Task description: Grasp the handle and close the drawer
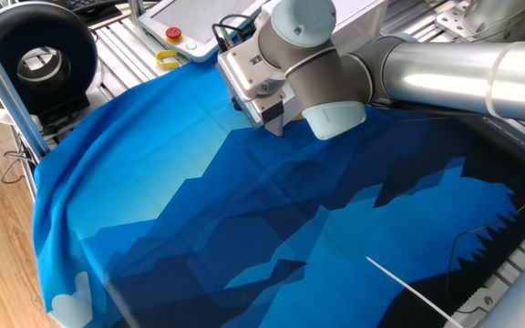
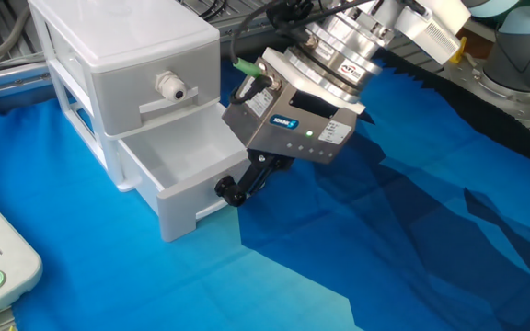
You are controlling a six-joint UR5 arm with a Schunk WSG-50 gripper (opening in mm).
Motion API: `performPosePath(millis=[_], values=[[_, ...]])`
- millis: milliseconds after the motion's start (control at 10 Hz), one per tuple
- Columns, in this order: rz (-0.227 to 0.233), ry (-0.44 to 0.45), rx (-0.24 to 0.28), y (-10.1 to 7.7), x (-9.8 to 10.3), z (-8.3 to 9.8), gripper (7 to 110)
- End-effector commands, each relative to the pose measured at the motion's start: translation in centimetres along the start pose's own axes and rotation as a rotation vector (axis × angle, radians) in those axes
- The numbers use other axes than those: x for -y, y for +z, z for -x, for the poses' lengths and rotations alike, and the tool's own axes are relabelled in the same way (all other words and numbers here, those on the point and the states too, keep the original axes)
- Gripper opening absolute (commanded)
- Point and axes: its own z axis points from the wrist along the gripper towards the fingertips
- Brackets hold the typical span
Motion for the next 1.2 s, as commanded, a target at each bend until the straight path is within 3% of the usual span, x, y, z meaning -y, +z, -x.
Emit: performPosePath(millis=[0, 400, 1100], values=[[0.003, 0.028, -0.016, -0.07, 0.02, -0.63, 7], [0.022, 0.038, -0.012, -0.07, -0.45, -0.50, 7], [0.009, 0.040, -0.030, -0.08, -0.14, -0.96, 7]])
